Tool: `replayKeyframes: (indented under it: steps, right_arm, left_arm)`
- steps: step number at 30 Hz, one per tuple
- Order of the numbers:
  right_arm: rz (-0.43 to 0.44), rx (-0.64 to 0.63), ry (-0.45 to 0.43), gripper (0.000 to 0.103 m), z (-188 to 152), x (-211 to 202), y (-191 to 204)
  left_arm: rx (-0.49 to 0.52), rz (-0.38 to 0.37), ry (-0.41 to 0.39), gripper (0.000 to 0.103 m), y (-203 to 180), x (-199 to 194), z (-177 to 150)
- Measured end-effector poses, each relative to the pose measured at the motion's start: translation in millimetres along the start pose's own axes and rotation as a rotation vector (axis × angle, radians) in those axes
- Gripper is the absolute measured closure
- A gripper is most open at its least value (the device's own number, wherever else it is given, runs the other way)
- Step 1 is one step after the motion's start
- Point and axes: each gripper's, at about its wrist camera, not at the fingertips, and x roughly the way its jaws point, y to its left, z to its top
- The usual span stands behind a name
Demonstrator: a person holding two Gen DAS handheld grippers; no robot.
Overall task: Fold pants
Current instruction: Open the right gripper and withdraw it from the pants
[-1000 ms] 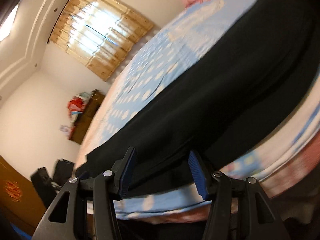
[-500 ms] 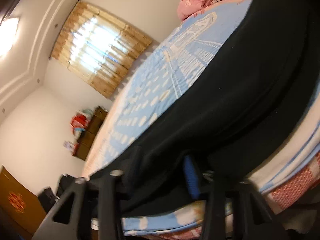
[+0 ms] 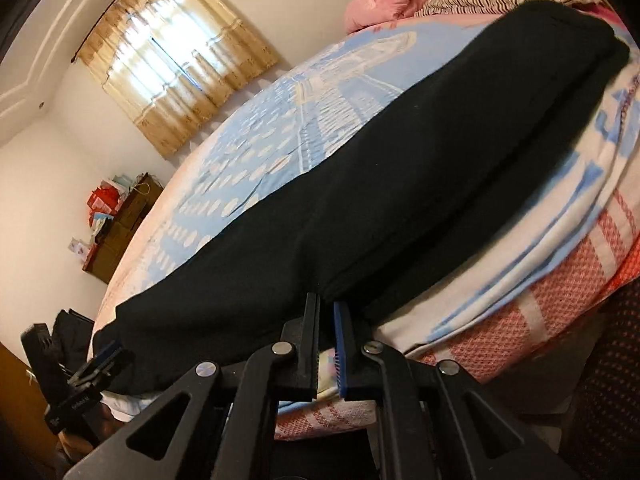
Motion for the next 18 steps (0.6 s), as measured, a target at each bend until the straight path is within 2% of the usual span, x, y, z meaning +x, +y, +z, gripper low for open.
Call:
replayKeyframes:
  steps: [3, 6, 9, 12, 14, 16, 18]
  right_arm:
    - [-0.061, -0.080, -0.013, 0.096, 4, -18, 10]
    - [-0.170, -0.216, -0.150, 0.096, 17, -54, 23]
    - [-0.252, -0.322, -0.183, 0.096, 35, -61, 32]
    - [-0.292, -0.427, -0.097, 0.096, 49, -31, 41]
    - [-0.284, -0.448, -0.039, 0.096, 53, -8, 42]
    - [-0.277, -0.476, 0.004, 0.096, 47, 7, 45]
    - [-0.345, -0.540, 0.082, 0.096, 33, 21, 45]
  left_arm:
    - [0.018, 0.002, 0.021, 0.001, -5, 3, -3]
    - [0.058, 0.028, 0.004, 0.001, -9, 0, -5]
    - [0.053, 0.021, 0.008, 0.001, -10, 2, -4]
    - [0.058, -0.003, 0.022, 0.001, -18, 7, -5]
    - [0.092, -0.004, 0.015, 0.001, -29, 9, -5]
    - [0.104, 0.008, 0.011, 0.001, -35, 13, -4]
    - [0.106, 0.027, 0.031, 0.001, -39, 21, -2]
